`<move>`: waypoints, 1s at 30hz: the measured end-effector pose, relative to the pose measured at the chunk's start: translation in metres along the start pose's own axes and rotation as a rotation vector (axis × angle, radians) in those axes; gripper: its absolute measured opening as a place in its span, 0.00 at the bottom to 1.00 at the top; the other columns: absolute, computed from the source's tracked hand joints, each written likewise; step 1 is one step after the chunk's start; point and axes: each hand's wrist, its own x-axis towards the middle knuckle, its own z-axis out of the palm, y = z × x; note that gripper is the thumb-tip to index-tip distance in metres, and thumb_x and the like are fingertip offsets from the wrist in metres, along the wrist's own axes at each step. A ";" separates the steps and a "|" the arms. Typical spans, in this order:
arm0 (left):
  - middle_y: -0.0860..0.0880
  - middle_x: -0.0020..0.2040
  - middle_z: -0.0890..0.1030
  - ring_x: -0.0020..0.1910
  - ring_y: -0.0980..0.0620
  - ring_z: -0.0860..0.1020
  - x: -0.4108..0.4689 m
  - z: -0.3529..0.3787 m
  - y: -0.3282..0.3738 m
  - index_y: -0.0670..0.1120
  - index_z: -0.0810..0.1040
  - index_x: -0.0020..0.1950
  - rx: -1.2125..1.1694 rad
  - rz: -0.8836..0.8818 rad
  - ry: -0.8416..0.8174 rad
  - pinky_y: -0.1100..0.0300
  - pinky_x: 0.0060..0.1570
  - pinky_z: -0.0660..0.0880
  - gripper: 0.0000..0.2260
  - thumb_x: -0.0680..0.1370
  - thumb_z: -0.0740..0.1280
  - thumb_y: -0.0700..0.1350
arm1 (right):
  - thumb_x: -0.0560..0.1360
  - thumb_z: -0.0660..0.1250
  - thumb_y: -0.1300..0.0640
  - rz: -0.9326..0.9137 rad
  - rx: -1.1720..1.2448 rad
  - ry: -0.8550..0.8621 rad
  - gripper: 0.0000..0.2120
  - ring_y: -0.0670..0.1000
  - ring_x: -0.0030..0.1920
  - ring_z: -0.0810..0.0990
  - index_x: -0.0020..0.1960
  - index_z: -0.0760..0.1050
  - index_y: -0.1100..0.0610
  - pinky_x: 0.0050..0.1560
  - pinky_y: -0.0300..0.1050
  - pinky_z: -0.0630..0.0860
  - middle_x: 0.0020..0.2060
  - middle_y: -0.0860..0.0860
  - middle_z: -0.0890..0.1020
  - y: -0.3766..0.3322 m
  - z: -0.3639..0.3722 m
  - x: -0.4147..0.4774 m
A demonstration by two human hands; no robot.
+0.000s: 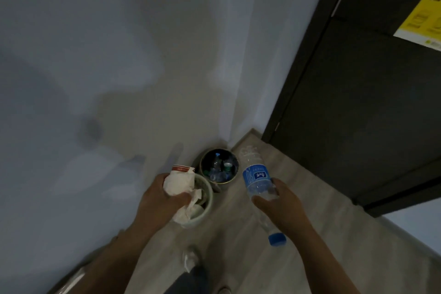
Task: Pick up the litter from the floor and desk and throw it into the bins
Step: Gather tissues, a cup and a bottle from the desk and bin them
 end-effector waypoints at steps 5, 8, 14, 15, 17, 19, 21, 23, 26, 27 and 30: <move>0.51 0.53 0.75 0.50 0.51 0.74 0.061 0.013 0.007 0.48 0.69 0.65 0.018 -0.026 -0.029 0.61 0.41 0.70 0.27 0.69 0.75 0.44 | 0.70 0.73 0.52 0.017 -0.029 -0.024 0.31 0.46 0.48 0.75 0.69 0.65 0.52 0.48 0.43 0.72 0.53 0.48 0.76 -0.012 0.005 0.061; 0.49 0.53 0.76 0.49 0.49 0.74 0.100 0.012 0.017 0.48 0.71 0.63 0.017 -0.059 -0.017 0.58 0.45 0.71 0.29 0.66 0.76 0.49 | 0.70 0.73 0.51 0.035 -0.055 -0.042 0.32 0.46 0.48 0.75 0.70 0.65 0.53 0.48 0.42 0.71 0.52 0.47 0.74 -0.026 0.008 0.093; 0.49 0.50 0.75 0.47 0.49 0.74 0.169 0.014 0.026 0.48 0.70 0.63 0.059 -0.099 -0.035 0.59 0.40 0.69 0.29 0.65 0.76 0.51 | 0.71 0.73 0.51 0.034 -0.129 -0.075 0.31 0.46 0.47 0.74 0.70 0.65 0.53 0.46 0.40 0.69 0.51 0.47 0.73 -0.051 0.015 0.152; 0.49 0.50 0.76 0.47 0.49 0.75 0.178 0.016 0.022 0.49 0.70 0.62 0.077 -0.117 -0.049 0.57 0.42 0.70 0.30 0.64 0.76 0.52 | 0.71 0.73 0.51 0.041 -0.133 -0.083 0.31 0.46 0.48 0.74 0.70 0.64 0.53 0.46 0.40 0.69 0.52 0.47 0.73 -0.052 0.017 0.159; 0.49 0.49 0.79 0.47 0.48 0.78 0.193 0.018 0.015 0.51 0.71 0.60 0.110 -0.153 -0.073 0.54 0.46 0.75 0.30 0.61 0.75 0.57 | 0.71 0.72 0.51 0.056 -0.143 -0.110 0.33 0.46 0.49 0.74 0.72 0.62 0.53 0.48 0.40 0.70 0.57 0.49 0.75 -0.051 0.021 0.173; 0.49 0.50 0.79 0.48 0.48 0.79 0.203 0.021 0.009 0.51 0.71 0.60 0.148 -0.186 -0.088 0.52 0.49 0.76 0.29 0.63 0.75 0.57 | 0.72 0.72 0.50 0.076 -0.158 -0.139 0.33 0.46 0.49 0.73 0.72 0.62 0.53 0.49 0.41 0.70 0.58 0.49 0.75 -0.048 0.023 0.186; 0.49 0.51 0.76 0.49 0.48 0.75 0.210 0.026 0.004 0.50 0.69 0.63 0.162 -0.220 -0.085 0.54 0.49 0.72 0.29 0.66 0.77 0.51 | 0.72 0.72 0.51 0.086 -0.173 -0.174 0.32 0.46 0.49 0.73 0.72 0.62 0.54 0.49 0.41 0.70 0.56 0.49 0.74 -0.045 0.024 0.200; 0.49 0.52 0.74 0.49 0.49 0.73 0.216 0.032 -0.001 0.49 0.69 0.65 0.184 -0.246 -0.086 0.55 0.48 0.69 0.29 0.67 0.77 0.49 | 0.73 0.71 0.51 0.093 -0.196 -0.204 0.32 0.46 0.50 0.73 0.72 0.62 0.55 0.49 0.41 0.70 0.60 0.52 0.75 -0.041 0.025 0.216; 0.48 0.53 0.75 0.48 0.50 0.72 0.226 0.046 -0.014 0.49 0.68 0.65 0.193 -0.294 -0.104 0.56 0.45 0.68 0.30 0.67 0.77 0.48 | 0.73 0.71 0.52 0.103 -0.219 -0.255 0.32 0.47 0.50 0.73 0.72 0.62 0.56 0.48 0.40 0.70 0.61 0.53 0.75 -0.032 0.029 0.242; 0.49 0.52 0.74 0.47 0.51 0.72 0.230 0.052 -0.021 0.49 0.68 0.65 0.202 -0.316 -0.112 0.57 0.45 0.68 0.30 0.67 0.77 0.49 | 0.73 0.71 0.52 0.109 -0.228 -0.278 0.31 0.47 0.50 0.73 0.72 0.62 0.56 0.48 0.40 0.70 0.61 0.54 0.75 -0.028 0.031 0.251; 0.53 0.46 0.74 0.43 0.53 0.74 0.239 0.070 -0.035 0.50 0.69 0.63 0.257 -0.358 -0.114 0.56 0.45 0.73 0.28 0.67 0.77 0.49 | 0.73 0.71 0.52 0.130 -0.265 -0.339 0.29 0.47 0.50 0.73 0.70 0.64 0.57 0.48 0.41 0.71 0.59 0.54 0.75 -0.015 0.038 0.277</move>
